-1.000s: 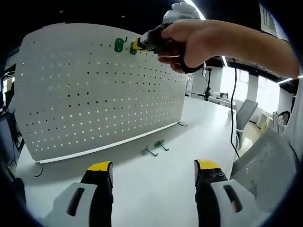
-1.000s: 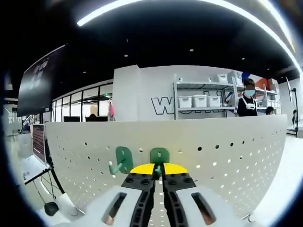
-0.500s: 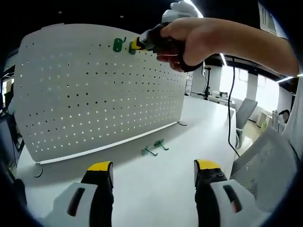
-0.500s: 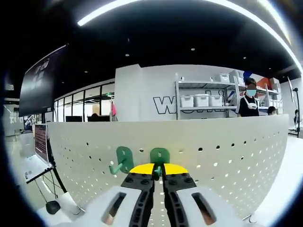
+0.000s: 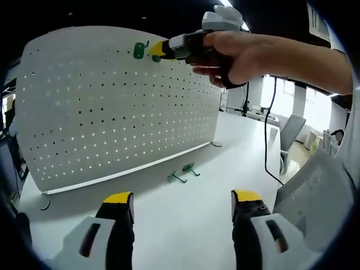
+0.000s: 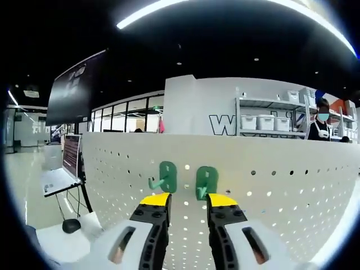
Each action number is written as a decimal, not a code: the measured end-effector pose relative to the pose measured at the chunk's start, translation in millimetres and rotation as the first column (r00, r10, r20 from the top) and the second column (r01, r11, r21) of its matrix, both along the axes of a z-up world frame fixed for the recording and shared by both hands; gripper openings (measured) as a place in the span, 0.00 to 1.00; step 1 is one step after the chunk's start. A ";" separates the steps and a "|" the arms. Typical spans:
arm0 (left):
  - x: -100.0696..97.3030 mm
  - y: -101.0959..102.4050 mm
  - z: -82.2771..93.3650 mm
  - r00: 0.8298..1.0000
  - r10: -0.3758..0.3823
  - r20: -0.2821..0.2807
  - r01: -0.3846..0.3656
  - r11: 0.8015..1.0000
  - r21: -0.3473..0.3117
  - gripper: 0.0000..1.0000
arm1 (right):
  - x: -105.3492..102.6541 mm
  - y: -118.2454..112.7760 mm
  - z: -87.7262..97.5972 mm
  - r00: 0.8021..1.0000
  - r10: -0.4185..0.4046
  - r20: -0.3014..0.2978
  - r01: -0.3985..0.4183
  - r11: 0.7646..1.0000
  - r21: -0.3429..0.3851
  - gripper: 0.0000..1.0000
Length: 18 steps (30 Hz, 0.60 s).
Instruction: Insert the hook assembly into the mounting plate slot until the hook locks in place.
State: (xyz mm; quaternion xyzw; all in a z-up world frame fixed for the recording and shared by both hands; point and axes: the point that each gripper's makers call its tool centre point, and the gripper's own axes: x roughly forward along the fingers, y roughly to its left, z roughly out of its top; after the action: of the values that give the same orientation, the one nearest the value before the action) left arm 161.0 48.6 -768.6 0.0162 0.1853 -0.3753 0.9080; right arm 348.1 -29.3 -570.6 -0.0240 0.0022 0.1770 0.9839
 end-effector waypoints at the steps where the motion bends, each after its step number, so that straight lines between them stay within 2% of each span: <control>1: -0.5 -0.3 -0.9 1.000 -0.002 -0.004 0.002 1.000 0.001 0.72 | -1.2 2.9 -2.2 1.000 0.021 -0.014 -0.021 1.000 -0.004 0.31; 3: -0.9 -0.5 -2.7 1.000 -0.005 -0.007 0.006 1.000 0.008 0.73 | -2.4 3.0 -1.4 0.999 0.033 -0.015 -0.033 0.999 0.005 0.40; 5: -0.8 -0.5 -3.5 1.000 -0.005 -0.009 0.005 1.000 0.009 0.73 | -3.4 1.7 0.3 0.999 0.040 -0.003 -0.040 0.999 0.011 0.45; 9: -1.1 -1.0 -3.4 1.000 -0.006 -0.006 0.006 1.000 0.011 0.73 | -2.8 -0.4 -5.4 0.998 0.058 -0.027 -0.057 0.997 0.051 0.56; 18: -1.0 0.5 -5.1 1.000 -0.002 -0.007 0.002 1.000 0.022 0.73 | -10.6 4.5 -9.2 0.991 0.133 -0.026 -0.132 0.990 0.047 0.52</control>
State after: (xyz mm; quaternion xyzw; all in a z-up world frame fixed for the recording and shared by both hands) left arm 160.0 49.1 -773.6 0.0251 0.1925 -0.3743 0.9068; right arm 337.5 -24.8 -579.8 0.0009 0.0110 0.2424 0.9701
